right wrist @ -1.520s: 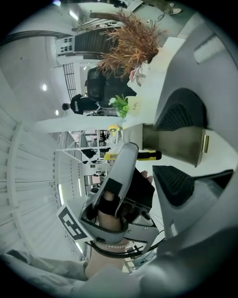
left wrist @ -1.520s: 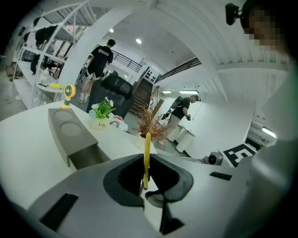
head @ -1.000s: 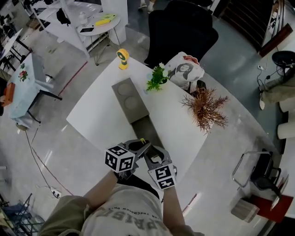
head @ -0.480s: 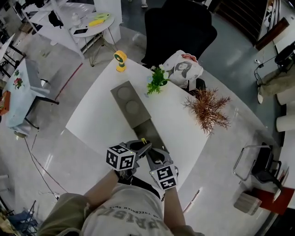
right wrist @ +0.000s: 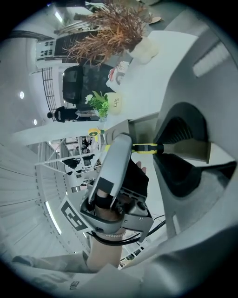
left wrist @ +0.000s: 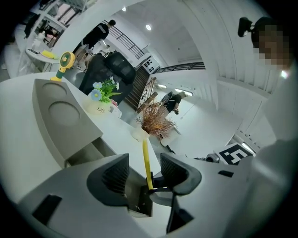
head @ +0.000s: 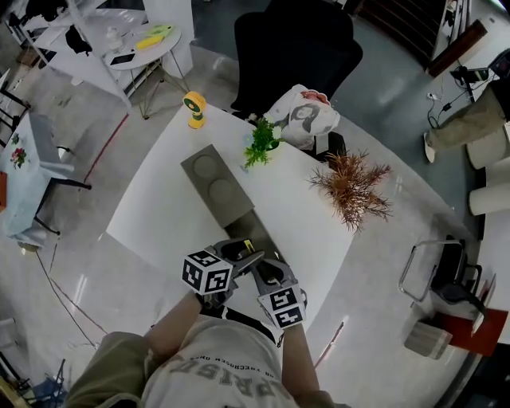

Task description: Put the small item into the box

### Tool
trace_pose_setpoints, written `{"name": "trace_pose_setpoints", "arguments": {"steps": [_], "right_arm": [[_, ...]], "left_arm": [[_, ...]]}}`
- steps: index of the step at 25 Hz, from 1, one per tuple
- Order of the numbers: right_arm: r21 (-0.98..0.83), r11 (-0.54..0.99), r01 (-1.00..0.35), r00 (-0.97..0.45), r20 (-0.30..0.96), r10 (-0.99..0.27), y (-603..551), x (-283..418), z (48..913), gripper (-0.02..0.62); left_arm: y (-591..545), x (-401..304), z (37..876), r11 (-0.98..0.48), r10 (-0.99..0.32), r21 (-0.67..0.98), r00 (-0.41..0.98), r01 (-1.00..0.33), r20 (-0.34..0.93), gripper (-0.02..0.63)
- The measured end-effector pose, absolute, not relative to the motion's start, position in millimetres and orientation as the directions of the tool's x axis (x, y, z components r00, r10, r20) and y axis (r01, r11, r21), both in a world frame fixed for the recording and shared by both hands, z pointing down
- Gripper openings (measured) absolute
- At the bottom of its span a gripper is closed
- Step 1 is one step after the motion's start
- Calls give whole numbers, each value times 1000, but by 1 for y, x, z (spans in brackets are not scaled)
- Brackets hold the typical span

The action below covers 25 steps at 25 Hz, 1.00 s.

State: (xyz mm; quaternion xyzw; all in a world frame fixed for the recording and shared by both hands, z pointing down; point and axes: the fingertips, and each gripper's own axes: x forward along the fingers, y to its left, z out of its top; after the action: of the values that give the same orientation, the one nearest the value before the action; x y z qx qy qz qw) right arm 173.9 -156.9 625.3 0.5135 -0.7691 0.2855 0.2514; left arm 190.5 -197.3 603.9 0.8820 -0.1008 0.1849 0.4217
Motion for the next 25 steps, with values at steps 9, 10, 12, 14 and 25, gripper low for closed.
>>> {"name": "trace_pose_setpoints", "arguments": {"steps": [9,10,12,14,25], "right_arm": [[-182,278,-943,-319,734,-599,-157,187,643,66],[-179,280,-943,-316,744,-589,-156,188,647,66],[-177,284,-942,-313,764,-564,-155,189,655,66],[-181,284,-942,-313,782,-539,-157,188,662,66],[-165,282,-945,-265,892,-366,-156,198,701,66]], "left_arm": [[-222,174,616,-673,-70,630,882,-386,466,247],[-222,171,619,-688,-71,611,873,-392,482,247],[-220,165,625,-716,-71,571,856,-401,512,249],[-219,160,630,-740,-72,536,840,-406,537,249],[-216,148,640,-807,-60,436,789,-399,611,249]]}}
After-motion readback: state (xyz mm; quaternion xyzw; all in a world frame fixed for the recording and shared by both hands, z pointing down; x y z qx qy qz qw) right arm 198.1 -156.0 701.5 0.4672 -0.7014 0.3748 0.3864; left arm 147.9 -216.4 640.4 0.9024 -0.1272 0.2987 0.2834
